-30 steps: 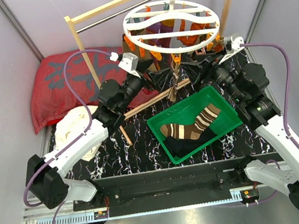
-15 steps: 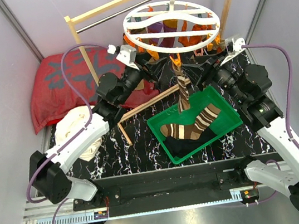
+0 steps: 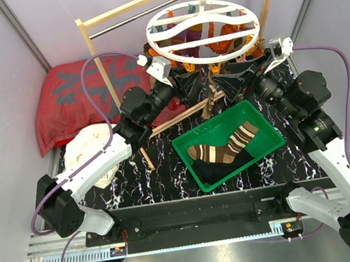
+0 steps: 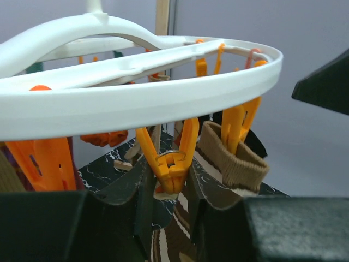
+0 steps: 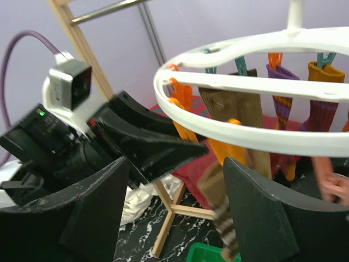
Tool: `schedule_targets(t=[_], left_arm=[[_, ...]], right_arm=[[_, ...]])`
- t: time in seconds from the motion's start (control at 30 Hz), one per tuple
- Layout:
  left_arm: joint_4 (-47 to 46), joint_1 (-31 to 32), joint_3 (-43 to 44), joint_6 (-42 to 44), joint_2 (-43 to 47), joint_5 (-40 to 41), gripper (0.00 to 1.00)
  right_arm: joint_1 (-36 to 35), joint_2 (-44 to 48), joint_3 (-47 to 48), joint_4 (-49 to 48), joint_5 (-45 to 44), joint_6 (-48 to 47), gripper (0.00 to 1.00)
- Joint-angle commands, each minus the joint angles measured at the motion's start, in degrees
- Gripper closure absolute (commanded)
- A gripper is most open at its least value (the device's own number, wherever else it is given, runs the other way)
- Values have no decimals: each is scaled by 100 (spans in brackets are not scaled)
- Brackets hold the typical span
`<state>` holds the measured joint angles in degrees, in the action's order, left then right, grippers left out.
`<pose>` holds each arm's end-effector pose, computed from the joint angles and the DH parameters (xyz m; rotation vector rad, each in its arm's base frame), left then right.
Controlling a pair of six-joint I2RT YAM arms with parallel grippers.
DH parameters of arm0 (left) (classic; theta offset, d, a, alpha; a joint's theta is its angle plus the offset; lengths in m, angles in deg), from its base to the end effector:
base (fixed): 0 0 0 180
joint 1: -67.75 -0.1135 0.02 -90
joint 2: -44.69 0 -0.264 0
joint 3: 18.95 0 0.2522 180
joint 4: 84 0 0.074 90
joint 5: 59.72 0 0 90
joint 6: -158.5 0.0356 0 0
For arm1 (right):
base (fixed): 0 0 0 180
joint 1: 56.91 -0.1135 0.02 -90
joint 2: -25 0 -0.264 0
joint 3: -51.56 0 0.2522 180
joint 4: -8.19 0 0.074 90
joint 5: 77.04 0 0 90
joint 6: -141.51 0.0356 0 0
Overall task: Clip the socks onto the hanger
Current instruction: Open the clamp at the hanger.
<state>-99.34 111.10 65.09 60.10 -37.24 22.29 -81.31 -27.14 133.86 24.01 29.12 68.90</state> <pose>0.2433 -0.2364 0.4169 0.5130 1.2139 -0.8626 0.1606 0.0837 0.4754 -0.3295 1.3351 0.8007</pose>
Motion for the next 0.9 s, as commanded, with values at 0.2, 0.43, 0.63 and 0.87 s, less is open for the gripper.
schedule_targets(t=[0.2, 0.43, 0.63, 0.87], left_arm=[[186, 929, 346, 927, 11, 1352, 89], [229, 1193, 512, 1200, -200, 1686, 89], [195, 1360, 539, 1473, -359, 1818, 89], [142, 1483, 609, 1666, -517, 1924, 89]], right_arm=[[-29, -358, 661, 285, 502, 669, 30], [-29, -481, 442, 479, -33, 950, 36], [-29, -596, 371, 295, -438, 1047, 40], [-29, -666, 248, -4, -1010, 1188, 50]])
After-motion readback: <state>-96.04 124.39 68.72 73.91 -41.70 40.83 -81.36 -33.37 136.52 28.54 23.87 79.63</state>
